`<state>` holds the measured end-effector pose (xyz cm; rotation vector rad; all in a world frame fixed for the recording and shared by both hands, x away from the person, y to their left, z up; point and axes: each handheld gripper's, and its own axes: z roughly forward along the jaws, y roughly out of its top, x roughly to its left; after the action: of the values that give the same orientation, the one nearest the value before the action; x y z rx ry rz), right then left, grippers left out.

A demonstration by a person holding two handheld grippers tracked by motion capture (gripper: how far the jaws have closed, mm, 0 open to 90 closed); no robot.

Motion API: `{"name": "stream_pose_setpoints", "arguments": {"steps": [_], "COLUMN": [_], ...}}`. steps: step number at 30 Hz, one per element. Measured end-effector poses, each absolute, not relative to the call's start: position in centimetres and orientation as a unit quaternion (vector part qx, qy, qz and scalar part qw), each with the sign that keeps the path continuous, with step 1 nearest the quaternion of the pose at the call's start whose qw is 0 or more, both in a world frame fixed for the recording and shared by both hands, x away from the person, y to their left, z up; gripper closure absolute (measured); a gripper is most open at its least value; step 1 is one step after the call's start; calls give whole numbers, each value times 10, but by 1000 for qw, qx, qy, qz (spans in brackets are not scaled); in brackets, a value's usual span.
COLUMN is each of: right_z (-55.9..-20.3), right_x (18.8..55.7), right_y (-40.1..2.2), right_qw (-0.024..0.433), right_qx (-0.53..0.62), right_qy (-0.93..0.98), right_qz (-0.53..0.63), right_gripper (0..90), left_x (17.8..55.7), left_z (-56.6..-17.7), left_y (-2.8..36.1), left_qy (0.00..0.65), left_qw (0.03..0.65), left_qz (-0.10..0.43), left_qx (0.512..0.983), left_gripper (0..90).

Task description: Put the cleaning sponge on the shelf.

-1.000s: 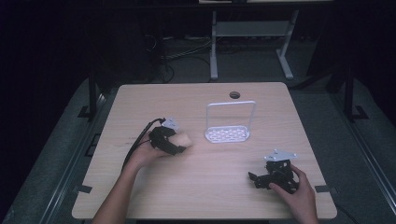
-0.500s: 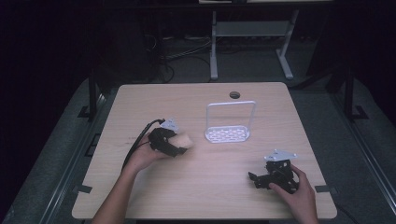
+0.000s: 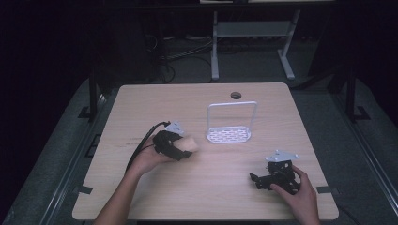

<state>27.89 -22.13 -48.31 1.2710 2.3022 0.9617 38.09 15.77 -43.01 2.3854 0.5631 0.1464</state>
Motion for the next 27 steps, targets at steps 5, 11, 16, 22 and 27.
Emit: {"name": "stream_pose_setpoints", "arguments": {"steps": [5,11,16,22,27], "right_z": [-483,-483,-483,-483,-483], "right_x": [279,279,279,279,279], "right_y": [-221,-221,-221,-221,-221], "right_qw": [170,170,170,170,170], "right_qx": [447,447,447,447,447], "right_qy": [810,811,810,810,810], "right_qz": [338,338,338,338,338], "right_gripper": [0,0,0,0,0], "left_x": [378,375,374,372,370], "left_z": [-429,-428,-427,-426,-425], "left_y": [150,143,137,130,123], "left_qy": [214,209,209,207,201], "left_qw": [342,345,347,352,351], "left_qz": [52,50,49,49,48], "left_qx": [914,914,913,912,913], "left_gripper": [267,267,267,267,267]}}
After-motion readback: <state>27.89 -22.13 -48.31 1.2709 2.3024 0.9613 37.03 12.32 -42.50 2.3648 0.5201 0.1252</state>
